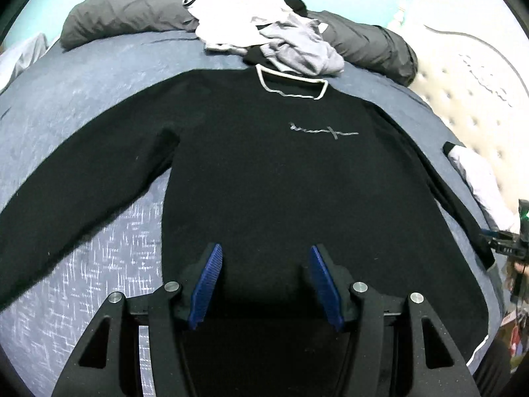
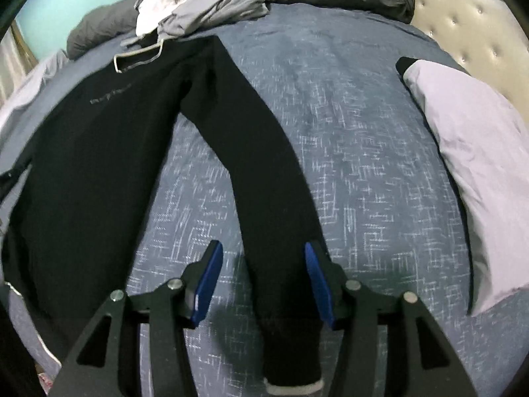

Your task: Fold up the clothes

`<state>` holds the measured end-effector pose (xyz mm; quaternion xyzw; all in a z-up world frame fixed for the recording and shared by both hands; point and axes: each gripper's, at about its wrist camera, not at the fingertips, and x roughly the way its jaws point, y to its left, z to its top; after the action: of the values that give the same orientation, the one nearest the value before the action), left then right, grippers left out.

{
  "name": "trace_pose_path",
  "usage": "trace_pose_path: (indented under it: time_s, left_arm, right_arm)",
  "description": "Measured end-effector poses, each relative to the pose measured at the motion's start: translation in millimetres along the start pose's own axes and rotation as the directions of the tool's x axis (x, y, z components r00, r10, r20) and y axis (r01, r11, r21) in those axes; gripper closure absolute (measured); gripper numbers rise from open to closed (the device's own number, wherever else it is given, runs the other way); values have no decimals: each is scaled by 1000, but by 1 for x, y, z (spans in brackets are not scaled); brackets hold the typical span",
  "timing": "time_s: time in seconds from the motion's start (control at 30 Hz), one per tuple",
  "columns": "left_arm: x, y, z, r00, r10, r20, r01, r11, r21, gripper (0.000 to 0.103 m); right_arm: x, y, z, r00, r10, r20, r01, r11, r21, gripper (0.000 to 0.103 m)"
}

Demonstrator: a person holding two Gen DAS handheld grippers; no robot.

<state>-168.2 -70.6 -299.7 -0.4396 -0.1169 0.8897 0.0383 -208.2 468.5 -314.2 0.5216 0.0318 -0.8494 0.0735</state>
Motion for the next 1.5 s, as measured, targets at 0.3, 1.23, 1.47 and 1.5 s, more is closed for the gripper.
trace_pose_path:
  time_s: [0.3,1.23,1.47,1.5]
  left_arm:
    - [10,4,-13,1000,2,-7,-2,1000,6,43]
    - [16,-3,-14,1000,6,15,-7,999,49,43]
    - [15,-5,-13,1000,6,20,-7,999,54,43]
    - [15,-6,-13,1000,6,21,-7,998,57,43]
  right_arm:
    - [13,-4,-9,991,-130,-36,128,991,-37,82]
    - [-35,-130,15,968,-230,96,192,934,303,72]
    - [-25,-107,15,980,-186,72,176,976,128,72]
    - [-22,-103,15,982,-180,65,172,979,106,72]
